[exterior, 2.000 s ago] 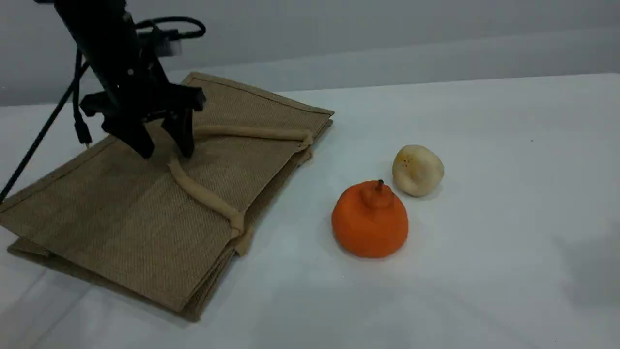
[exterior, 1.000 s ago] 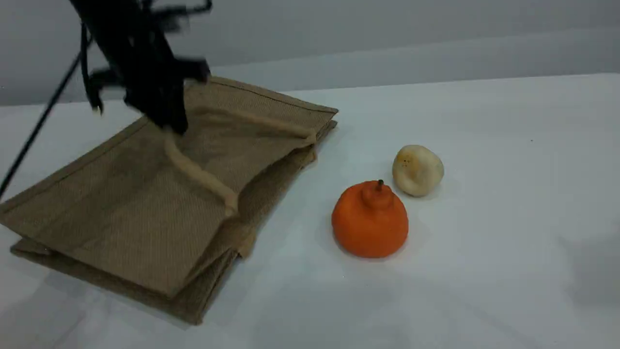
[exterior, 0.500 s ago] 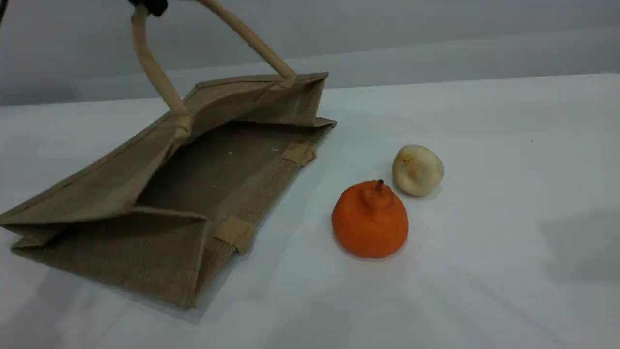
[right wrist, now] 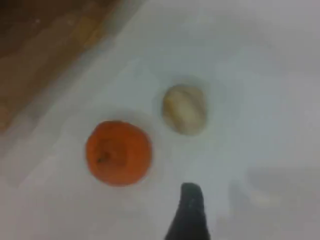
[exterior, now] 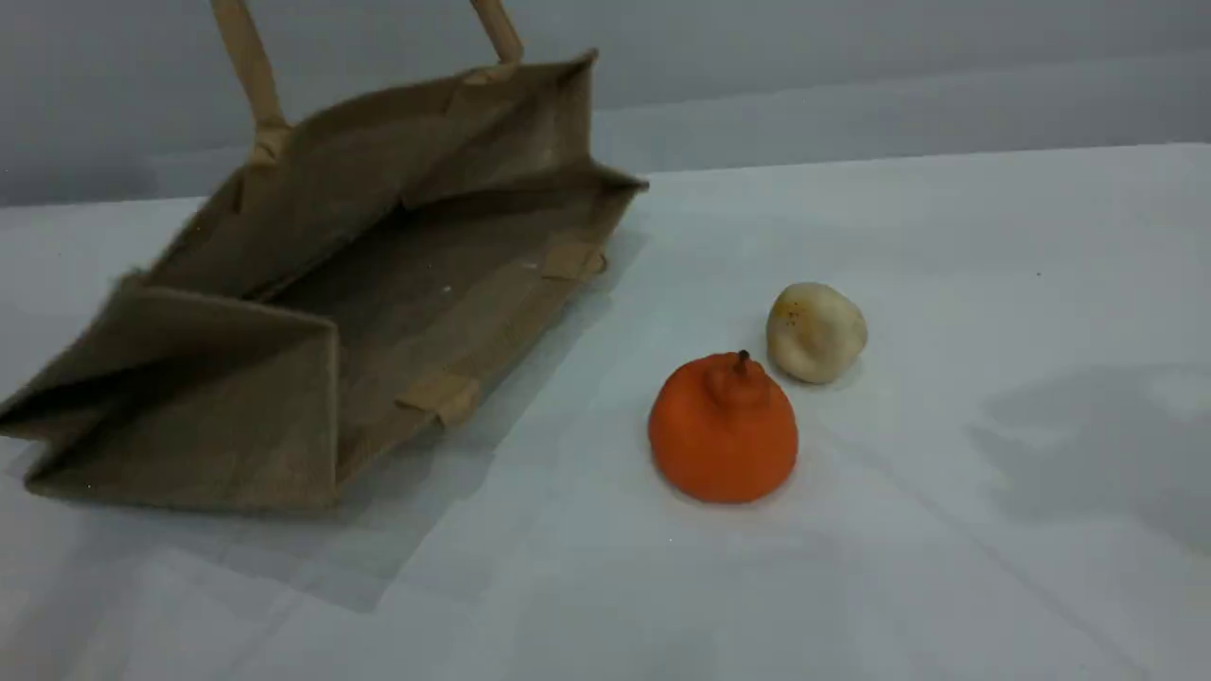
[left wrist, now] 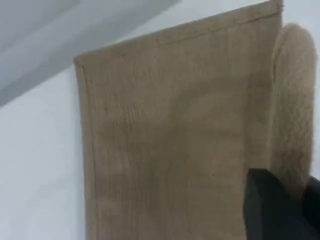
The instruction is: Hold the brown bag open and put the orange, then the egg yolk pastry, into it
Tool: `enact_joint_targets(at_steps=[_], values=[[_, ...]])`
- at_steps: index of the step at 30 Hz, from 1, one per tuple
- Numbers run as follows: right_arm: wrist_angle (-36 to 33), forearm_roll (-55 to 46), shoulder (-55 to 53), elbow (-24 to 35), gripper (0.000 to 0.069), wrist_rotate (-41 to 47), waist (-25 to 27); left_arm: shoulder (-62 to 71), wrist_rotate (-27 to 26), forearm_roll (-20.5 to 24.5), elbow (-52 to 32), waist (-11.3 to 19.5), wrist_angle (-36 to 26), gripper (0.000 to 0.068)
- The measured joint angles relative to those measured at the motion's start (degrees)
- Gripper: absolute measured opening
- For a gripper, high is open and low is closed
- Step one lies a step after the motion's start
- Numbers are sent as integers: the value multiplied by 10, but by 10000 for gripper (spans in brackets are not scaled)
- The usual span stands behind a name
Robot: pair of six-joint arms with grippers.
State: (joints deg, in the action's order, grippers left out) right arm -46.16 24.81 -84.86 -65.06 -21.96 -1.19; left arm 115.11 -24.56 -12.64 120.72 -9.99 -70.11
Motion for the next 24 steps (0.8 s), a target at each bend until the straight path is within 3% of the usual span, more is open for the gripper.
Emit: enact_joint_targets(at_steps=[11,19,24], values=[[-50,126,-44,1,533,-105,0,-38,-96,-61,0,0,0,86],[-70,149,-62,1,533,-118,-11,-52,-183,-100,0,0,0,86],[-61,147,-89,1,533,-132,-48,-52,-188,-100,0,0,0,86]])
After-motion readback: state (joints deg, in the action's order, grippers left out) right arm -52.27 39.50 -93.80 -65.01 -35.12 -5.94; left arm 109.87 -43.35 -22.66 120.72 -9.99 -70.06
